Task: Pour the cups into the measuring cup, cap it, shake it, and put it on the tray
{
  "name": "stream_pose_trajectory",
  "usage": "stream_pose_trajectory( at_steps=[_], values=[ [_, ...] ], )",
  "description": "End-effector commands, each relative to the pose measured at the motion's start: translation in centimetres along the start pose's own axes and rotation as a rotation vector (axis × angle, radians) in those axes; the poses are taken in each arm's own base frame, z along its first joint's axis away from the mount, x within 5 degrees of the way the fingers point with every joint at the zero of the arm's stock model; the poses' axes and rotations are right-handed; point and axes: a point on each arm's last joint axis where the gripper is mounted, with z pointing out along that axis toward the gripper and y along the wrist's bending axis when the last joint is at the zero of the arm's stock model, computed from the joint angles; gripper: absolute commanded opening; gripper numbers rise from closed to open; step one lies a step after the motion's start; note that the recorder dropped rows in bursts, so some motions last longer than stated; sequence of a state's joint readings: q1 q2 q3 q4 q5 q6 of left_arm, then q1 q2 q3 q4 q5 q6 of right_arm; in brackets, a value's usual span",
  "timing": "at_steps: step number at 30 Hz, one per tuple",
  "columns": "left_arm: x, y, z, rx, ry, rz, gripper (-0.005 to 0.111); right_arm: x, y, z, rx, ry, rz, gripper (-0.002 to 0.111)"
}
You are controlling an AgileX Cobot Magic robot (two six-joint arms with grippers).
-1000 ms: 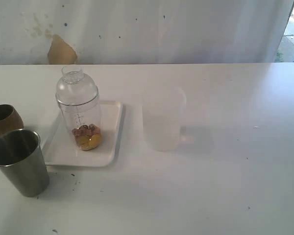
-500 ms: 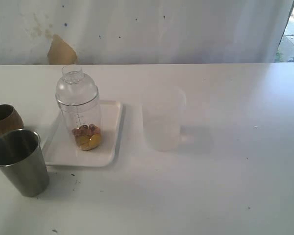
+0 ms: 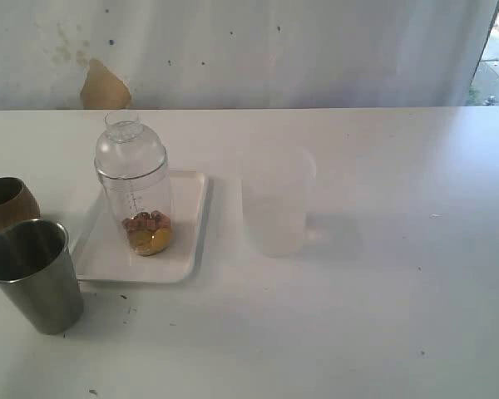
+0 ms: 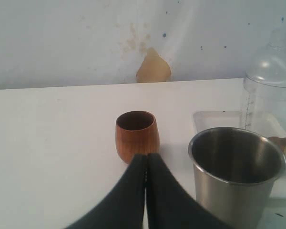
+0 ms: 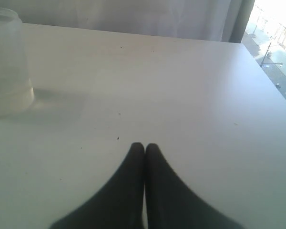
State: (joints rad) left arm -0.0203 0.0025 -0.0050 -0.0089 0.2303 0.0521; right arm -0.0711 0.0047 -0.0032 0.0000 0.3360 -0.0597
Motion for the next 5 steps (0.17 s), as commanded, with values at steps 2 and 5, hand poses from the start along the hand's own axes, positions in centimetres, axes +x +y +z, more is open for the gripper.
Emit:
stream_pose_trajectory(
  at_steps=[2,5],
  values=[
    [0.17,-0.02,0.02,0.002,0.004,0.0,0.001,0.09,-0.03,0.0,0.007,-0.001,0.005,0.0],
    [0.17,-0.02,0.02,0.002,0.004,0.0,0.001,0.09,-0.03,0.0,0.007,-0.001,0.005,0.0]
  ],
)
